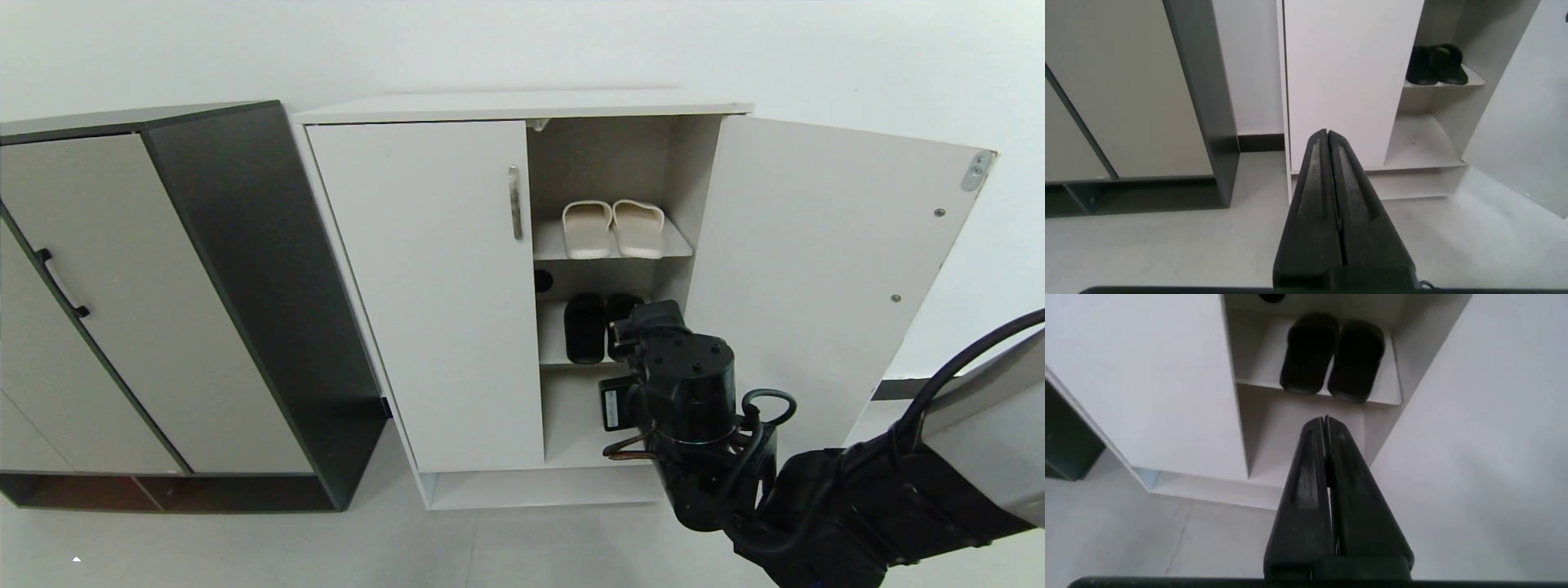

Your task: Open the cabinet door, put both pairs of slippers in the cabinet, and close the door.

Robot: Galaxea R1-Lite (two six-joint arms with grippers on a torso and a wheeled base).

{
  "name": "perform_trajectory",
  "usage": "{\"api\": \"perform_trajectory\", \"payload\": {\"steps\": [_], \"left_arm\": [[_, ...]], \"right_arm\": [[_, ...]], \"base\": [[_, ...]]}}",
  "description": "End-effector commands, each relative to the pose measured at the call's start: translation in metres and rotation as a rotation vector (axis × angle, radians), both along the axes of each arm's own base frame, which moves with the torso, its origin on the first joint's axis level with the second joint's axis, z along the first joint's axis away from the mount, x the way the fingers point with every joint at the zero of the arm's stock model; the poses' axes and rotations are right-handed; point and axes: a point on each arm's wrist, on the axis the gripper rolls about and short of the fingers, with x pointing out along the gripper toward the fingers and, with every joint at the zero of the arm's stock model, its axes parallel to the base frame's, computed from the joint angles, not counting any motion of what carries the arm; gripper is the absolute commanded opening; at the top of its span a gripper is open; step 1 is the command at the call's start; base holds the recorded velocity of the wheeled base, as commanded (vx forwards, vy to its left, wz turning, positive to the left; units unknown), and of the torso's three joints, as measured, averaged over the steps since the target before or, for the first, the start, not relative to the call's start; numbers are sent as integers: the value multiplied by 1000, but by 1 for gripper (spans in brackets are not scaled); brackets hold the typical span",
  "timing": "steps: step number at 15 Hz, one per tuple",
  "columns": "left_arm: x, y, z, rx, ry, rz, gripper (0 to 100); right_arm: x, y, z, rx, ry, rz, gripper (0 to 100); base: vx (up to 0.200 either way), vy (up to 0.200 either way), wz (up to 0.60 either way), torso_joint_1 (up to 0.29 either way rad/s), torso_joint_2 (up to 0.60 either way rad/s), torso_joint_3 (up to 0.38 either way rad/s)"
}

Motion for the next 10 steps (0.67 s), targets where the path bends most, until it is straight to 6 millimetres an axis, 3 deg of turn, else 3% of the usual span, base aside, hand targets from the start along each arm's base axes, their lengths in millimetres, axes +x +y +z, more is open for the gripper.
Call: {"api": "perform_trajectory", "payload": {"steps": [1, 8, 10], "left_arm": [[0, 0, 0, 0, 0, 1, 0], [0, 0, 0, 3, 2, 0, 0], [0, 0, 0, 4, 2, 0, 0]], "right_arm": [[0, 1, -2, -4, 3, 1, 0], [6, -1, -4, -16, 4, -10, 0], [6, 0, -4, -15, 3, -10, 0]], "base": [[0, 0, 0, 0, 0, 0], [0, 0, 0, 0, -11, -9], [0, 0, 0, 5, -217, -276]]}}
